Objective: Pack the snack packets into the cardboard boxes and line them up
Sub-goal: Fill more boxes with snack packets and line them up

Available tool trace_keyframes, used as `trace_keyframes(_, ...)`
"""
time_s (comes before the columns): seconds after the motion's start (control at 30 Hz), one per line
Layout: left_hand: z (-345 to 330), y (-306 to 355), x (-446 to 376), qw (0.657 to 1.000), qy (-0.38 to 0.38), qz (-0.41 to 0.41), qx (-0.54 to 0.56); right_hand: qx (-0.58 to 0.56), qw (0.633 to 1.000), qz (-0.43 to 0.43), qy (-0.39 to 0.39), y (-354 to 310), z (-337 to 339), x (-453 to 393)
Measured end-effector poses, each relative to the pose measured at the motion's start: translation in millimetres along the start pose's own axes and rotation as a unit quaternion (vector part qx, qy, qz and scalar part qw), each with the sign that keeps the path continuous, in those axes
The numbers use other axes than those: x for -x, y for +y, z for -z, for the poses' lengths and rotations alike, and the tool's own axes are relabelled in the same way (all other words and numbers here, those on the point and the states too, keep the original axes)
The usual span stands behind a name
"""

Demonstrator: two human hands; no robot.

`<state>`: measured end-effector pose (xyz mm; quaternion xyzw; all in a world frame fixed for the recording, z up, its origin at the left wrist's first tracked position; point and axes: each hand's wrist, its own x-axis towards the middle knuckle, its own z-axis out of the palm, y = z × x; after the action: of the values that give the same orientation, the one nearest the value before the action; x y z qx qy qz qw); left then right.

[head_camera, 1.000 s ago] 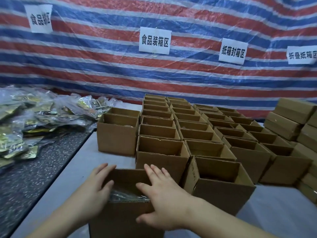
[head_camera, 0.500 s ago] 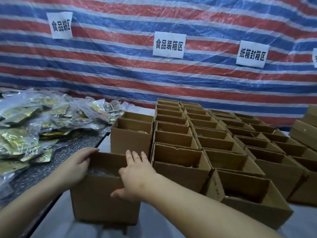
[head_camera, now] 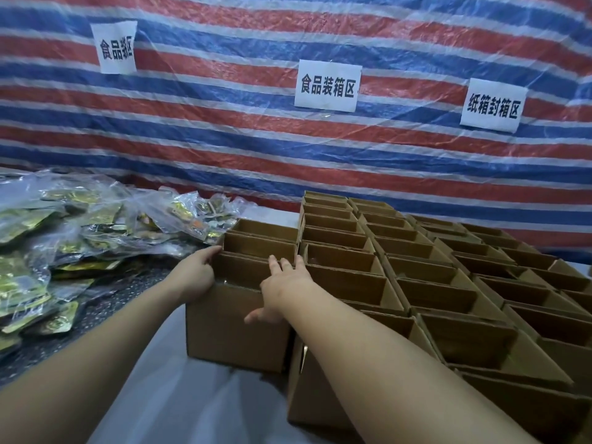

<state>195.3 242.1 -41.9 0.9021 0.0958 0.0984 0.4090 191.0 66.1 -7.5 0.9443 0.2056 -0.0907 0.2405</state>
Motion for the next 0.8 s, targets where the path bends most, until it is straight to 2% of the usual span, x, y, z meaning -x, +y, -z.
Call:
trace_keyframes(0.43,-11,-1,-27,1.0,0.005,-0.003,-0.015,-0.036,0.999,0.009,0.026,16,-10,-30)
trace_keyframes(0.57,-10,-1,-28,1.0,-0.002,-0.005,-0.02,-0.044,0.997,0.016,0.058,18,-11,-25)
trace_keyframes(0.7,-4,15,-19,0.99,0.024,-0.072,-0.12,-0.046,0.993,0.032,0.1,23,-9,-14)
trace_keyframes(0.8,0,35,-1,0.977,0.086,-0.127,-0.15,-0.124,0.982,0.04,0.141,33,-7,1)
